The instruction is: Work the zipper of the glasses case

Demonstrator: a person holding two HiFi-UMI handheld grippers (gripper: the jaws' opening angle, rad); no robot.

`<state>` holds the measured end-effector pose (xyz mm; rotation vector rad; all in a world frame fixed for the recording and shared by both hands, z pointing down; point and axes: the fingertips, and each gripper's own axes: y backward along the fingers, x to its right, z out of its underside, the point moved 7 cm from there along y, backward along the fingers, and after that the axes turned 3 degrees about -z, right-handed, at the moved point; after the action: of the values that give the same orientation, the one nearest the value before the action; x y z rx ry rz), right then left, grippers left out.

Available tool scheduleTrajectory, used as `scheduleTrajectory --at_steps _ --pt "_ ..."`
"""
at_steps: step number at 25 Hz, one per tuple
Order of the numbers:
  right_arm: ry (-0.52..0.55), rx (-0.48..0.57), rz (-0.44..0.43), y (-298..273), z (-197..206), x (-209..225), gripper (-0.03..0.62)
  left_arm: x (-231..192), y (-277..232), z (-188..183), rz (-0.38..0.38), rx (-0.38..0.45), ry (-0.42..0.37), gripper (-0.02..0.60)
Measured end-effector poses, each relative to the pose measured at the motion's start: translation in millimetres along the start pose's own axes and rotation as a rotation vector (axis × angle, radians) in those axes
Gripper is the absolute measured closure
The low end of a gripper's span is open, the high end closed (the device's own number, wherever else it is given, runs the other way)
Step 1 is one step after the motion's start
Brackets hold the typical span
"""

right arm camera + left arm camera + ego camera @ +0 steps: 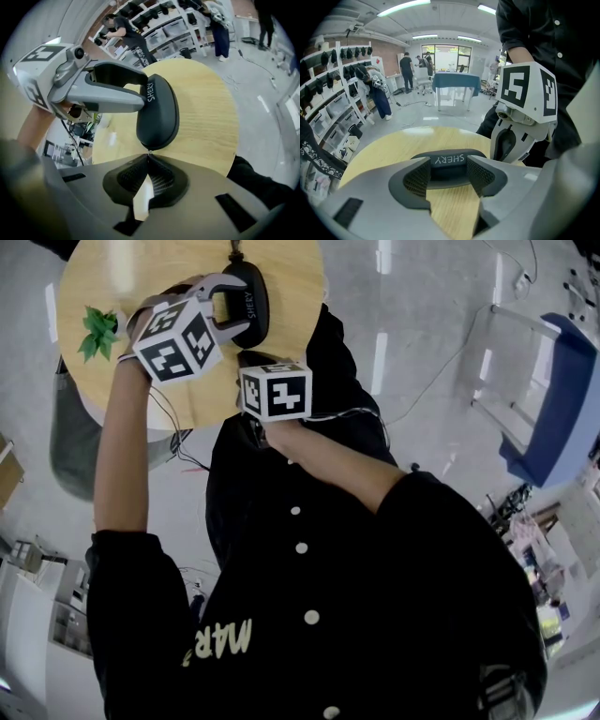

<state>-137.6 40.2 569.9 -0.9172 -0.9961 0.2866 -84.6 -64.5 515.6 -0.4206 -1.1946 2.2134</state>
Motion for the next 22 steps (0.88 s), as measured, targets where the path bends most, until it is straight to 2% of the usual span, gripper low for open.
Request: scheduleTrajectory --at_steps 3,9,18,22 --pt "-0.104 0.035 0.001 -2 2 -3 0.586 1 0 0 0.001 0.002 -0.004 0.350" --pt "-0.237 0.081 -0.003 -11 0 -14 0.586 0 0 3 0.008 0.006 -0.010 0.350" --pt "-0.529 0.202 -0.061 -20 -1 -20 0.582 0 0 4 0.010 0.018 -0.014 0.353" --pt "-0.567 0.247 -0.084 -22 -4 -21 0.582 0 0 3 0.012 0.021 -0.014 0.353"
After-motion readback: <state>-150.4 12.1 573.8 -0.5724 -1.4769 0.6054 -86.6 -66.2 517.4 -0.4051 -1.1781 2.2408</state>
